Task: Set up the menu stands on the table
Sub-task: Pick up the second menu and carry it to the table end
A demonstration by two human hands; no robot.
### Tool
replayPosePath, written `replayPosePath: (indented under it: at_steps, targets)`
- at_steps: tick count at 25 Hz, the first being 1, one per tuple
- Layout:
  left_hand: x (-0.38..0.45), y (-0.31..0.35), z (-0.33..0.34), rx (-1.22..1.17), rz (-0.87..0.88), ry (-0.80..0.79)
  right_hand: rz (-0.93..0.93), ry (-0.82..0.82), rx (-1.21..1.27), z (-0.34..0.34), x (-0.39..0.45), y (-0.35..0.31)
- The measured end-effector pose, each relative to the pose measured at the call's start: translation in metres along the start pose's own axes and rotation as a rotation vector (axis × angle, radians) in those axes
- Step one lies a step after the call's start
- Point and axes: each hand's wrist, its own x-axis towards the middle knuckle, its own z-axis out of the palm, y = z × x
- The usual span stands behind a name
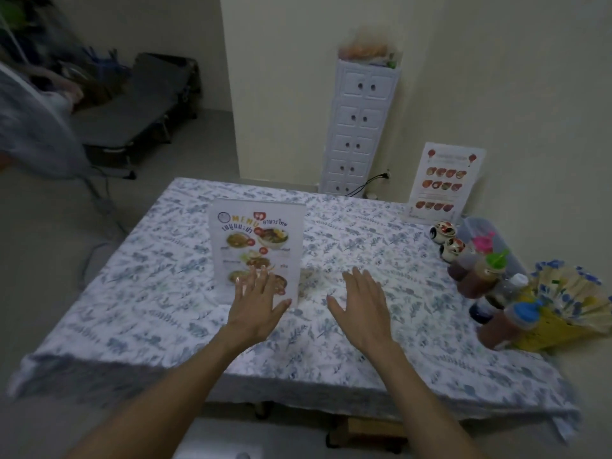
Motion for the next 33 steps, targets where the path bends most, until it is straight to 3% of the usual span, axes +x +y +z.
replayPosePath:
  at_steps: [7,14,18,24,33]
  targets:
    - [0.017,-0.083,-0.008,-0.306,-0.146,0.075,0.148,0.041,0.496,0.048,0.042,-0.064]
    - [0.073,-0.139,-0.013,-0.809,-0.183,0.091,0.401,0.160,0.871,0.088,0.097,-0.083]
    - [0.084,-0.138,-0.014,-1.045,-0.251,0.150,0.412,0.139,0.902,0.102,0.109,-0.081]
    - [0.093,-0.141,-0.004,-1.184,-0.293,0.265,0.360,0.150,0.825,0.111,0.120,-0.067]
    - [0.129,-0.200,-0.042,-1.225,-0.346,0.422,0.248,0.063,0.830,0.117,0.192,-0.123]
